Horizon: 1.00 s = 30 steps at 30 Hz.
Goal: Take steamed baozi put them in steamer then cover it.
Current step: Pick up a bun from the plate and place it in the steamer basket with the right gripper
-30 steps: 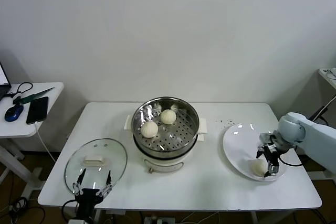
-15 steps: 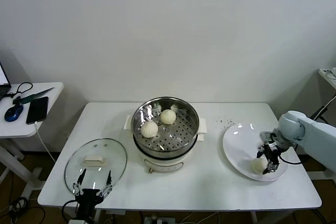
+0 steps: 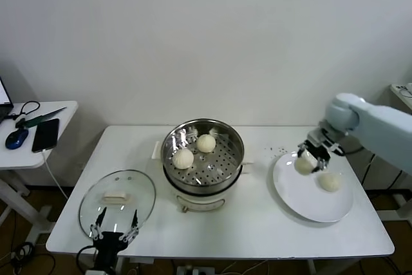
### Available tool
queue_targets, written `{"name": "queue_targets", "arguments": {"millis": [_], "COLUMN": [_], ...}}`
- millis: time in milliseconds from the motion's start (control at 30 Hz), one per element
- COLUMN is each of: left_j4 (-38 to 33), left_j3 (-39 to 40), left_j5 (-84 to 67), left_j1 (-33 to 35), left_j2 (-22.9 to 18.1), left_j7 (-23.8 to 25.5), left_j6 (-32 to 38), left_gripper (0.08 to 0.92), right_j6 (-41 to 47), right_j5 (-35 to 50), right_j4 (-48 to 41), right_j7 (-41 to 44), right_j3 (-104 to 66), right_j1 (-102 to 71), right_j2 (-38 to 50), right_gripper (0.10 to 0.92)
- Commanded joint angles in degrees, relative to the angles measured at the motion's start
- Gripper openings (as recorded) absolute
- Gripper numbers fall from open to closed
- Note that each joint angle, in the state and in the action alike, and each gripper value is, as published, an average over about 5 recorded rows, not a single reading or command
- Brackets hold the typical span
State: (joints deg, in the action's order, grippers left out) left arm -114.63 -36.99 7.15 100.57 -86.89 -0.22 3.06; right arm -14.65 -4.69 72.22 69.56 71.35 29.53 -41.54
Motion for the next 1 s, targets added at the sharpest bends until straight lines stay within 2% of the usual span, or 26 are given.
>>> {"name": "queue_targets", "arguments": {"millis": [33, 300, 533, 767, 1000], "left_j4": [-0.26, -0.98, -0.96, -0.47, -0.18], "left_j3": [0.21, 0.94, 0.95, 0.40, -0.27], "left_j5": [0.45, 0.47, 0.37, -0.20, -1.09], "left_j1": [0.01, 0.39, 0.64, 0.81, 0.95], "left_j2": [-0.17, -0.46, -0.35, -0.09, 0.18], "left_j7": [-0.02, 0.13, 0.13, 0.12, 0.13], "left_j6": [-0.10, 0.01, 0.22, 0.51, 0.65], "left_gripper": [0.823, 0.823, 0.823, 0.823, 0.823], "right_j6": [-14.97, -16.23, -16.16, -16.77, -17.68], "right_j5": [-0.36, 3.34, 2.67, -0.09, -1.75], "right_j4": [1.40, 5.25, 3.75, 1.23, 0.77], "right_j7": [1.52, 2.06, 2.02, 1.98, 1.98], "right_j3": [7.90, 5.72, 4.42, 3.91, 4.96], "right_j1": [18.54, 18.21, 12.40, 5.86, 1.84], "right_j2": [-12.12, -23.89, -31.76, -36.80, -38.17], "right_gripper": [0.670, 0.670, 0.670, 0.670, 0.670]}}
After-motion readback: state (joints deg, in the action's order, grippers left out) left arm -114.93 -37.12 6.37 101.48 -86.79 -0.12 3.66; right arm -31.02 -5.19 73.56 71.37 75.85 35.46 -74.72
